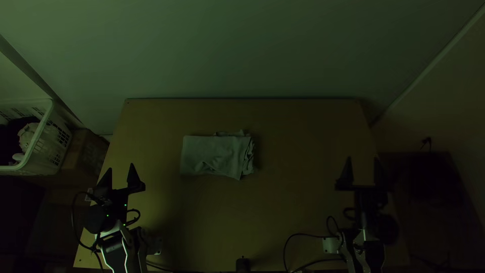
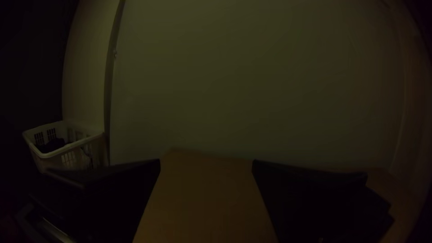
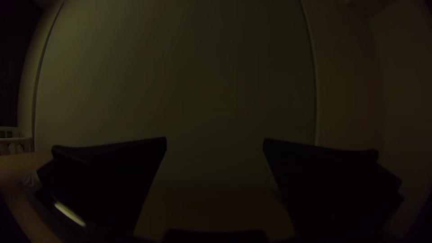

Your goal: Fold the t-shirt

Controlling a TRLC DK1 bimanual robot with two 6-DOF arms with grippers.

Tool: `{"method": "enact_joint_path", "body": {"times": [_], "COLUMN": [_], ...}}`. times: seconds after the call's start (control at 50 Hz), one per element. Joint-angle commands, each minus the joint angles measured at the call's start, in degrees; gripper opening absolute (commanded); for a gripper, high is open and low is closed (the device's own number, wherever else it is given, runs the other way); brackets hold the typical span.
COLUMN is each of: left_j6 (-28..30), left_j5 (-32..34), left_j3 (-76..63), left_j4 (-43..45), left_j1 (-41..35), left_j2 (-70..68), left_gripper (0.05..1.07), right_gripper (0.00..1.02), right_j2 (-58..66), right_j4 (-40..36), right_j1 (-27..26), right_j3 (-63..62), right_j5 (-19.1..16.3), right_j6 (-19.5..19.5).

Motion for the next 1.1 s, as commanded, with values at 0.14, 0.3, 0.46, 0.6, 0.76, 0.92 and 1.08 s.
{"method": "enact_joint_path", "body": {"times": [0.14, 0.3, 0.46, 0.6, 0.76, 0.92, 1.08], "left_j6": [2.0, 2.8, 6.7, 8.2, 8.2, 8.2, 8.2], "left_j5": [-0.2, -0.3, -0.4, -0.3, -0.3, -0.3, -0.3], "left_j3": [-5.5, -7.6, -7.6, -7.3, -7.2, -7.2, -7.2], "left_j4": [1.0, 1.1, -0.5, -2.7, -2.8, -2.8, -2.8], "left_j1": [0.4, 0.6, 1.9, 2.6, 2.7, 2.6, 2.6], "left_j2": [-0.5, -0.5, -0.5, -0.4, -0.4, -0.4, -0.4], "left_gripper": [1.03, 1.03, 1.03, 1.03, 1.03, 1.03, 1.03], "right_gripper": [0.98, 0.98, 0.98, 0.98, 0.98, 0.98, 0.98], "right_j2": [-0.6, -0.6, -0.6, -0.5, -0.5, -0.5, -0.5], "right_j4": [-0.1, -6.2, -10.8, -11.3, -11.4, -11.4, -11.4], "right_j1": [-0.5, -0.5, -0.7, -2.4, -2.4, -2.4, -2.4], "right_j3": [-7.1, -8.2, -8.1, -8.0, -8.0, -8.0, -8.0], "right_j5": [0.6, 0.5, 0.5, 0.4, 0.4, 0.4, 0.4], "right_j6": [4.0, 5.8, 8.7, 7.2, 7.2, 7.2, 7.2]}}
